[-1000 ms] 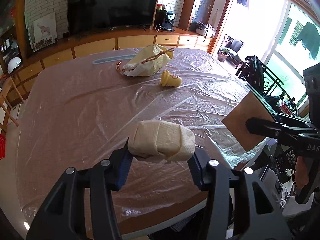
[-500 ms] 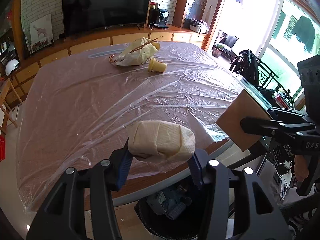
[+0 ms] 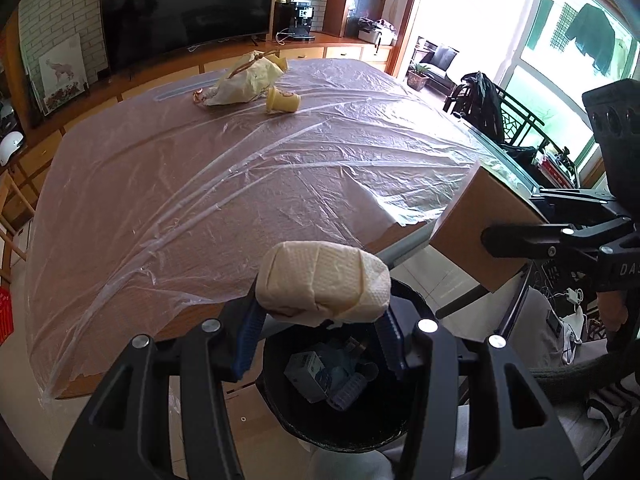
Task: Collect trash
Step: 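Hold the white bundle and brown box above the black bin opening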
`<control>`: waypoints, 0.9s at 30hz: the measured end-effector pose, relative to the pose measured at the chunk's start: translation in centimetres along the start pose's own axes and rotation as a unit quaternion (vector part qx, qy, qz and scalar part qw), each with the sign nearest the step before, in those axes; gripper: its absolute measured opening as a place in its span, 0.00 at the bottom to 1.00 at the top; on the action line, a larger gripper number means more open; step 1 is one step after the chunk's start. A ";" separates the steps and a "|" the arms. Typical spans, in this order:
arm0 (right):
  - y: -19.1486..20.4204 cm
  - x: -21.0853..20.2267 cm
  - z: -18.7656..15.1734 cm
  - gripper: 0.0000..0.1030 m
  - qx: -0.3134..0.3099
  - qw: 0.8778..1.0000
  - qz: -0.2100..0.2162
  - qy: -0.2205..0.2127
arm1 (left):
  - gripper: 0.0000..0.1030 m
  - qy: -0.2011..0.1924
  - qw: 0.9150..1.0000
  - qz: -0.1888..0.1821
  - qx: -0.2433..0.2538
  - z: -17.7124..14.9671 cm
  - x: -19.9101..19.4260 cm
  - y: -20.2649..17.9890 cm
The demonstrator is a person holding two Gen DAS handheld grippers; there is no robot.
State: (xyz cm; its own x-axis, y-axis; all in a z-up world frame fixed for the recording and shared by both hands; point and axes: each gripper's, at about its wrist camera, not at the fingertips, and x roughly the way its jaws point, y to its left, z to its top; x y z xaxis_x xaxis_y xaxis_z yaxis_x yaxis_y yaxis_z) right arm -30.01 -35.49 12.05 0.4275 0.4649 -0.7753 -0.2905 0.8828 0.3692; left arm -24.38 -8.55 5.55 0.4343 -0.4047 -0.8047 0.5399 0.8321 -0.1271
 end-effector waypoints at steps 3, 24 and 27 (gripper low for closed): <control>0.0 0.0 -0.5 0.45 0.000 1.000 0.001 0.005 | 0.50 0.004 1.000 -0.003 0.007 -0.4 0.0 -0.5; 0.0 1.7 -4.5 0.45 -0.012 0.998 -0.005 0.058 | 0.50 0.060 0.998 -0.012 0.029 -4.4 1.9 -3.1; -0.3 2.1 -5.1 0.45 -0.015 0.998 -0.010 0.068 | 0.50 0.070 0.997 -0.011 0.031 -4.8 2.4 -3.4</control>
State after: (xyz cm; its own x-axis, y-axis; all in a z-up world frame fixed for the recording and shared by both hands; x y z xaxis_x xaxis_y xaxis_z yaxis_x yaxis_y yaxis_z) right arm -33.39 -35.09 7.71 0.3145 0.4325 -0.8450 -0.3095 0.8882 0.3394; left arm -28.64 -10.52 1.22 0.3200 -0.3620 -0.8755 0.5931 0.7972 -0.1128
